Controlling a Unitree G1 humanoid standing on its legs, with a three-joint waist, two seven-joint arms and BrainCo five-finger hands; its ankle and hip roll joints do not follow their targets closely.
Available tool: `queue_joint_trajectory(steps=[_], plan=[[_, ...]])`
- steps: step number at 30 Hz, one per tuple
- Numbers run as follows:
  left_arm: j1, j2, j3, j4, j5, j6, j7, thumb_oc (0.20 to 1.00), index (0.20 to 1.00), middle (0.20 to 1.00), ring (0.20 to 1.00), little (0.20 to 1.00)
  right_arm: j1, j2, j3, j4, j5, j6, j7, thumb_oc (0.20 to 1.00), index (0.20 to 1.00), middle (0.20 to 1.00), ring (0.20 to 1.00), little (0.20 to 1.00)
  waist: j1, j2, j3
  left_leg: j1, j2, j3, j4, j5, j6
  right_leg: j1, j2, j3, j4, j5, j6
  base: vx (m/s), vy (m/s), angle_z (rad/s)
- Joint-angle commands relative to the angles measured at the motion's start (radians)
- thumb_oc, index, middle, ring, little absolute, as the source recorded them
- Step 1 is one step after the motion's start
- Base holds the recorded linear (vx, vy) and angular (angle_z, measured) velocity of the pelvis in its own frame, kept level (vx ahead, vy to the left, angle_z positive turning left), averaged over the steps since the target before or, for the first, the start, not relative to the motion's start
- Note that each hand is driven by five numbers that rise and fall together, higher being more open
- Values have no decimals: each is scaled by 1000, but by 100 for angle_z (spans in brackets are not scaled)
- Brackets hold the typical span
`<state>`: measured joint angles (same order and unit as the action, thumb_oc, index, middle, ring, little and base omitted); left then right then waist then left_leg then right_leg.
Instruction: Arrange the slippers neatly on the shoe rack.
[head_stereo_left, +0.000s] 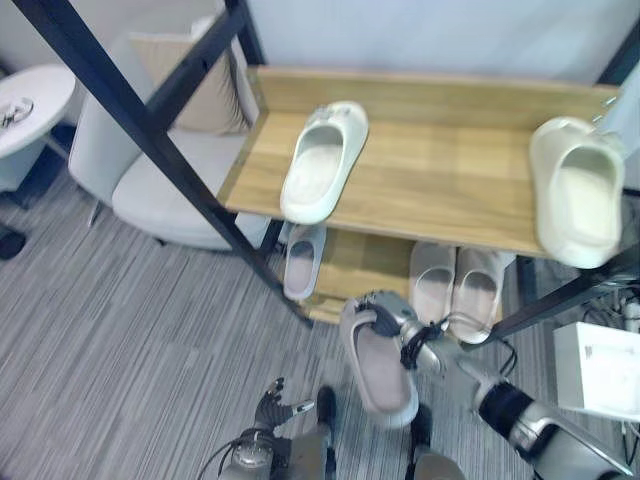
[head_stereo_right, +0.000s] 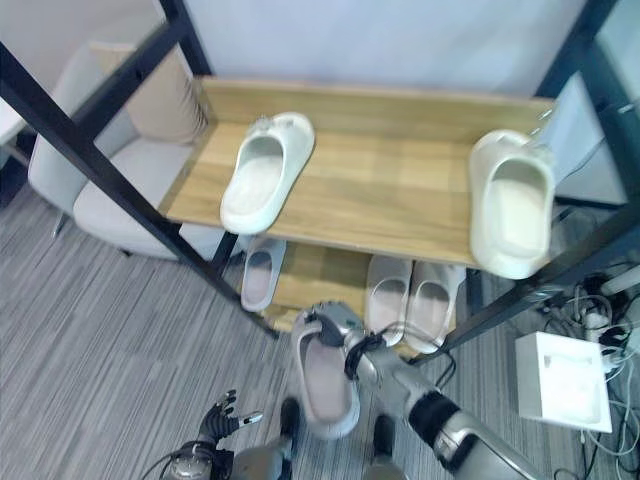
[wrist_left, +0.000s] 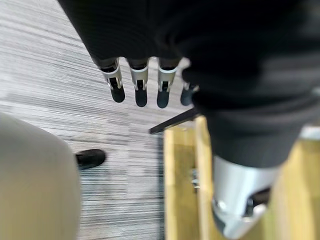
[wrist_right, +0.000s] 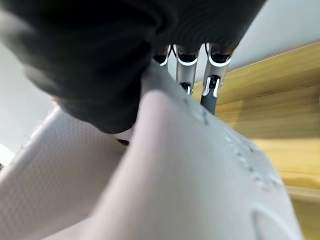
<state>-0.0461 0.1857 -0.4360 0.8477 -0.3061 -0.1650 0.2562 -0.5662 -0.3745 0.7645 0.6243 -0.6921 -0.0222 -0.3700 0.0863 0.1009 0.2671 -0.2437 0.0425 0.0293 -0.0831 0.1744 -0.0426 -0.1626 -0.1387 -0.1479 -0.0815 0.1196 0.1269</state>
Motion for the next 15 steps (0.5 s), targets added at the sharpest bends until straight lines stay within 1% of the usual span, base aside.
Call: queue_joint_trajectory(steps=[1, 4, 5, 7, 8, 9, 10, 11, 12, 13, 15], plan=[[-117, 54, -12, -33, -47, -62, 31, 1000, 1000, 1000, 1000, 1000, -131, 35, -23, -6, -38, 37, -130, 200, 200, 200, 200, 200, 31, -38, 77, 8, -48, -29, 50, -85, -13, -10, -13, -36, 189, -190, -19, -130, 2, 16], [-134, 70, -17, -62, -69, -75, 36, 1000, 1000, 1000, 1000, 1000, -211, 40, -47, 76, -40, 77, -188, 200, 200, 200, 200, 200, 43, -30, 88, -87, -46, -32, 120, -90, -12, -93, -25, -28, 250, -199, -22, -112, 13, 10], [-142, 87, -15, -96, -92, -86, 42, 1000, 1000, 1000, 1000, 1000, -274, 27, -70, 129, -31, 108, -229, 200, 200, 200, 200, 200, 51, -27, 99, -156, -52, -40, 176, -104, -8, -155, -34, -20, 311, -214, -23, -124, 19, 12], [-151, 101, -11, -118, -108, -100, 46, 1000, 1000, 1000, 1000, 1000, -330, 11, -106, 195, 2, 118, -273, 200, 200, 200, 200, 200, 59, -21, 103, -225, -60, -44, 230, -118, -4, -218, -37, -10, 369, -223, -24, -92, 22, 13], [-152, 101, -10, -118, -108, -100, 46, 1000, 1000, 1000, 1000, 1000, -330, 11, -106, 196, 2, 118, -274, 200, 200, 200, 200, 200, 59, -22, 101, -229, -60, -43, 233, -119, -4, -222, -37, -10, 372, -224, -24, -51, 29, 16], [-156, 107, -7, -130, -118, -103, 47, 1000, 1000, 1000, 1000, 1000, -364, -7, -119, 204, 11, 126, -295, 200, 200, 200, 200, 200, 62, -19, 105, -261, -66, -48, 259, -129, -1, -254, -37, -3, 410, -231, -25, -45, 63, 21], [-161, 115, -1, -147, -135, -115, 54, 1000, 1000, 1000, 1000, 1000, -410, -31, -158, 234, 54, 129, -335, 200, 200, 200, 200, 200, 67, -17, 107, -330, -77, -47, 326, -157, 6, -320, -47, 10, 481, -249, -28, -44, 63, 25], [-161, 115, -1, -147, -135, -115, 54, 1000, 1000, 1000, 1000, 1000, -410, -31, -158, 234, 54, 128, -335, 200, 200, 200, 200, 200, 68, -17, 105, -334, -77, -47, 329, -158, 6, -325, -47, 11, 484, -250, -28, -38, 90, 30], [-163, 116, 2, -158, -149, -123, 60, 1000, 1000, 1000, 1000, 1000, -439, -47, -181, 230, 83, 124, -371, 200, 200, 200, 200, 200, 70, -14, 111, -396, -77, -42, 391, -184, 12, -390, -56, 24, 554, -274, -31, -14, 47, 23], [-163, 116, 2, -158, -149, -123, 60, 1000, 1000, 1000, 1000, 1000, -440, -47, -181, 230, 84, 124, -371, 200, 200, 200, 200, 200, 71, -15, 109, -400, -77, -41, 393, -185, 12, -394, -56, 25, 557, -275, -31, -24, 70, 18], [-166, 120, 8, -168, -156, -127, 69, 1000, 1000, 1000, 1000, 1000, -478, -80, -211, 209, 107, 119, -403, 200, 200, 200, 200, 200, 70, -13, 116, -476, -82, -40, 469, -215, 18, -473, -64, 40, 639, -298, -34, 37, 54, 7]])
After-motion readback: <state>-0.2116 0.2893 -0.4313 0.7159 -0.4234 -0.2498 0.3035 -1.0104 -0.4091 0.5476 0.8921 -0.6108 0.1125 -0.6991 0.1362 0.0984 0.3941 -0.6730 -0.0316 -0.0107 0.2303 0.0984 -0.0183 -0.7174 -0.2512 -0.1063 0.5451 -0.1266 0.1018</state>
